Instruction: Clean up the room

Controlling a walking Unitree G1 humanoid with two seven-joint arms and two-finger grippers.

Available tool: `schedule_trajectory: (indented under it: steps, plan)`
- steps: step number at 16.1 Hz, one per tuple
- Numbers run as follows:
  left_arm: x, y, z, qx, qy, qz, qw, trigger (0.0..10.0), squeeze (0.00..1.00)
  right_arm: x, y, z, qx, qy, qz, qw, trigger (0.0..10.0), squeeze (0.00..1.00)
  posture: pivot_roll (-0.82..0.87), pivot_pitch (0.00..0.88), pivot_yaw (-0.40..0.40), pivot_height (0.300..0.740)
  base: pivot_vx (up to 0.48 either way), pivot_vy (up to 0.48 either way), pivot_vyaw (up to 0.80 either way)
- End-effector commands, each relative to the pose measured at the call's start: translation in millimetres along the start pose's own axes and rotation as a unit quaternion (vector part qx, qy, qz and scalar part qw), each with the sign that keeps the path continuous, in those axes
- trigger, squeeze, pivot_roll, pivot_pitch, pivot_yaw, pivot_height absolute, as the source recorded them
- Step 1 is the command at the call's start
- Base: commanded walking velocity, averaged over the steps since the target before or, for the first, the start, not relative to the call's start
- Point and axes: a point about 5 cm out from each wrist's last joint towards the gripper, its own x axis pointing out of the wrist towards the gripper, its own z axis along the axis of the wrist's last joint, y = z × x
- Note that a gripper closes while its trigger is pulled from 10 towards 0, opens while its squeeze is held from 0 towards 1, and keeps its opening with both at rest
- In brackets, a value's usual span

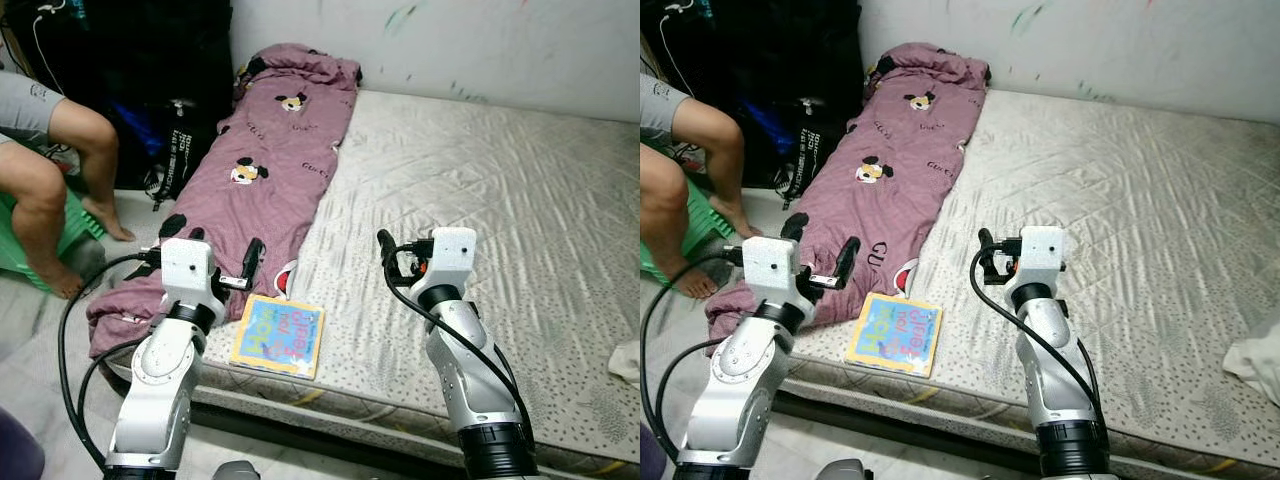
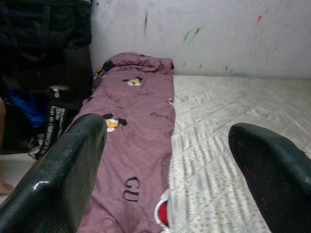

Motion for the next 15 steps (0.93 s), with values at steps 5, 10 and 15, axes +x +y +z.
schedule_trajectory:
  steps: [5, 10, 15]
  plan:
    - [-0.4, 1.5, -2.7, 0.001, 0.007, 0.013, 1.000, 10.0, 0.00, 1.3, -0.7, 2.7, -0.002, -0.003, -0.001, 1.000, 10.0, 0.00, 0.04, 0.000, -0.027, 0.740, 0.000, 0.000, -0.32]
    - [0.1, 1.3, -3.1, -0.002, 0.007, 0.010, 1.000, 10.0, 0.00, 1.4, -0.6, 2.9, -0.001, -0.004, -0.001, 1.000, 10.0, 0.00, 0.04, 0.000, -0.028, 0.740, 0.000, -0.261, -0.25]
    - [1.3, 0.2, -2.9, -0.001, 0.006, 0.007, 1.000, 10.0, 0.00, 2.3, -0.4, 3.3, -0.003, -0.004, 0.001, 1.000, 10.0, 0.00, 0.04, 0.000, -0.029, 0.740, 0.000, -0.344, 0.00]
